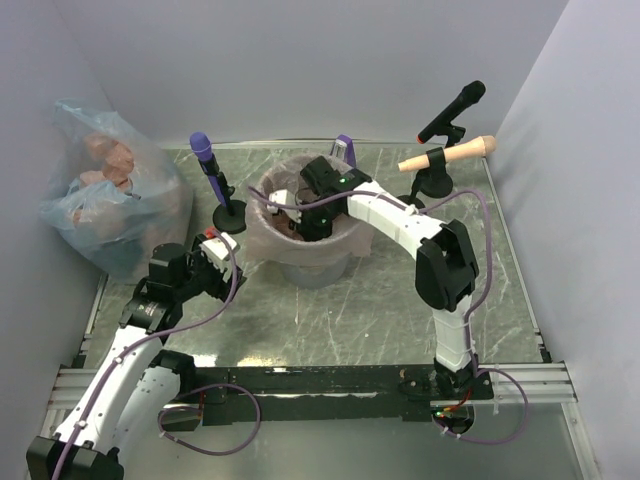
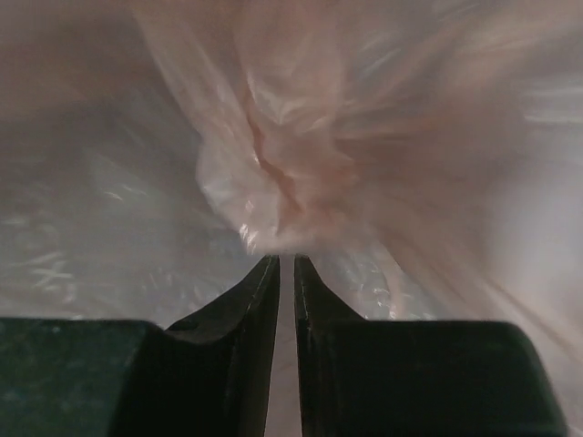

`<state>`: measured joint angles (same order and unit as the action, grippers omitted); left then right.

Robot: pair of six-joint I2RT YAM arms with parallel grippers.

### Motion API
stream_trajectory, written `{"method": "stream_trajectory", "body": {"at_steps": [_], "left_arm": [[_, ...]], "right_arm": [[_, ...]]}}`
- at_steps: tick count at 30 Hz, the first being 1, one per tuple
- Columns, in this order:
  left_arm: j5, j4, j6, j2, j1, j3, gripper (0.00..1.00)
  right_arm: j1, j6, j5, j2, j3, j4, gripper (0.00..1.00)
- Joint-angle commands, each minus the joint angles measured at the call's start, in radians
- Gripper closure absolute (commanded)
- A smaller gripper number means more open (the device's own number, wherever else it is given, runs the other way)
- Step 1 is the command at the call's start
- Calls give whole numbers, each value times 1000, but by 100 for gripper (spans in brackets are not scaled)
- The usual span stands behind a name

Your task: Put the trash bags into the trash bin

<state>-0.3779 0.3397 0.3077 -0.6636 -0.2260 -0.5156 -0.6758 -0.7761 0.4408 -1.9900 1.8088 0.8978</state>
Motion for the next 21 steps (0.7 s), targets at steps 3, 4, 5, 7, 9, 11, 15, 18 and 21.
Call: {"method": "stream_trajectory", "body": {"at_steps": [3,4,5,7,9,11,15,18,21], "left_arm": [[-41,-48,-42,7,30,8,17],[-42,-44,-36,10,31,8,17],[-42,-45,-38,12,36,11,17],[-42,-50,-41,6,37,11,17],[-47,-51,-42,-2,37,9,17],[-52,-56,-47,-7,37,8,17],[-55,-57,-48,-14,37,3,17],[-44,-62,-53,-27,37,3,17],[-41,-42,-39,-34,37,-7,16]], "right_arm": [[-13,-66,-25,-16,-94,-28,81],[-11,-58,-22,-18,-107,-36,81],[-13,-57,-16,-20,-121,-43,81],[-13,-45,-10,-24,-149,-57,80],[-13,-38,-8,-36,-160,-57,80],[-13,-23,-5,-44,-163,-68,80],[-13,0,-5,-43,-154,-89,80],[-13,0,-7,-33,-141,-86,79],[-13,-6,-14,12,-149,-88,78]]}}
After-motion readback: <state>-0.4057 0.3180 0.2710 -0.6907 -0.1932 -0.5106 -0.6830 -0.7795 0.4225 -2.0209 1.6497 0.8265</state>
